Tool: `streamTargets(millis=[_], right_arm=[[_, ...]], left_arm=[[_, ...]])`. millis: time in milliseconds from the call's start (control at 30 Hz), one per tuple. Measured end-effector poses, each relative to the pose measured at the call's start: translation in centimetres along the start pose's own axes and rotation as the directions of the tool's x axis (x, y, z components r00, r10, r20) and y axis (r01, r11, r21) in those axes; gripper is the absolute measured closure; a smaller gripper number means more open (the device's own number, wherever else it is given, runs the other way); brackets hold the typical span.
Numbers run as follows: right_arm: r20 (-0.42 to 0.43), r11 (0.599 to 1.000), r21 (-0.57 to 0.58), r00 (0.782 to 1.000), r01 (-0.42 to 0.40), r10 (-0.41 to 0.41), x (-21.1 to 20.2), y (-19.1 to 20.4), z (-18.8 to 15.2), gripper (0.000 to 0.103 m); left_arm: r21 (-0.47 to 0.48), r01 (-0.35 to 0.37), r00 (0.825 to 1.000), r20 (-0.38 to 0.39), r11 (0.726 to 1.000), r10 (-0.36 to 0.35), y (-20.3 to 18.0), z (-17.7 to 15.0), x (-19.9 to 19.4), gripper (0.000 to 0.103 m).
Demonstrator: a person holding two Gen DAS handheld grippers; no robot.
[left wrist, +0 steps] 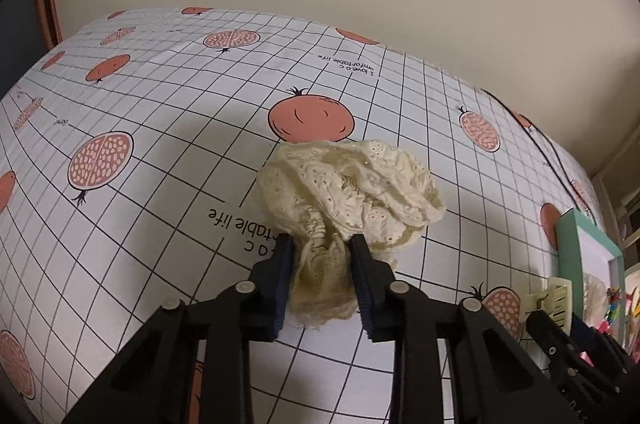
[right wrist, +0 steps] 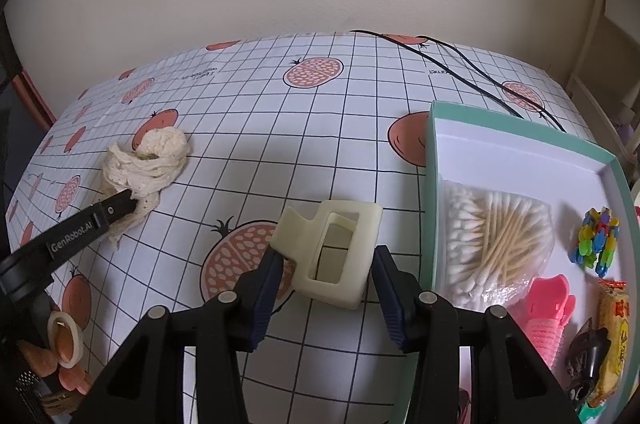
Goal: Organize objects
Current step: 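Close the left tool on the lace scrunchie while right grasps the cream claw clip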
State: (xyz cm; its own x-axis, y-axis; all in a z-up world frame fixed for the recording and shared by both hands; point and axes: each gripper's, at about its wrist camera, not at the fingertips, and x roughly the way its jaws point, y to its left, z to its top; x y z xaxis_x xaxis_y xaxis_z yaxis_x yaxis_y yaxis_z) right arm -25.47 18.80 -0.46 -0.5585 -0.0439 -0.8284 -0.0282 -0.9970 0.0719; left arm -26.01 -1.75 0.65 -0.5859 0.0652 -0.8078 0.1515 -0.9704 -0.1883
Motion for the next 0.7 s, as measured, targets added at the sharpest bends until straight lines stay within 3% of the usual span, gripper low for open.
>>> streamTargets(millis=[200, 700], right_arm=[[-0.006, 1.000, -0.016, 1.000, 0.012, -0.013, -0.3, 0.2, -0.4, 0.054], [0.006, 0.999, -0.043, 1.000, 0.018, -0.017, -3.0, 0.3, -1.0, 0.054]], left_arm=[[-0.036, 0.036, 0.999, -0.014, 0.999, -0.036, 0.5, -0.1, -0.2, 0.082], [-0.061, 0.047, 0.999, -0.016, 0.997, -0.048, 1.1, -0.4, -2.5, 0.084]])
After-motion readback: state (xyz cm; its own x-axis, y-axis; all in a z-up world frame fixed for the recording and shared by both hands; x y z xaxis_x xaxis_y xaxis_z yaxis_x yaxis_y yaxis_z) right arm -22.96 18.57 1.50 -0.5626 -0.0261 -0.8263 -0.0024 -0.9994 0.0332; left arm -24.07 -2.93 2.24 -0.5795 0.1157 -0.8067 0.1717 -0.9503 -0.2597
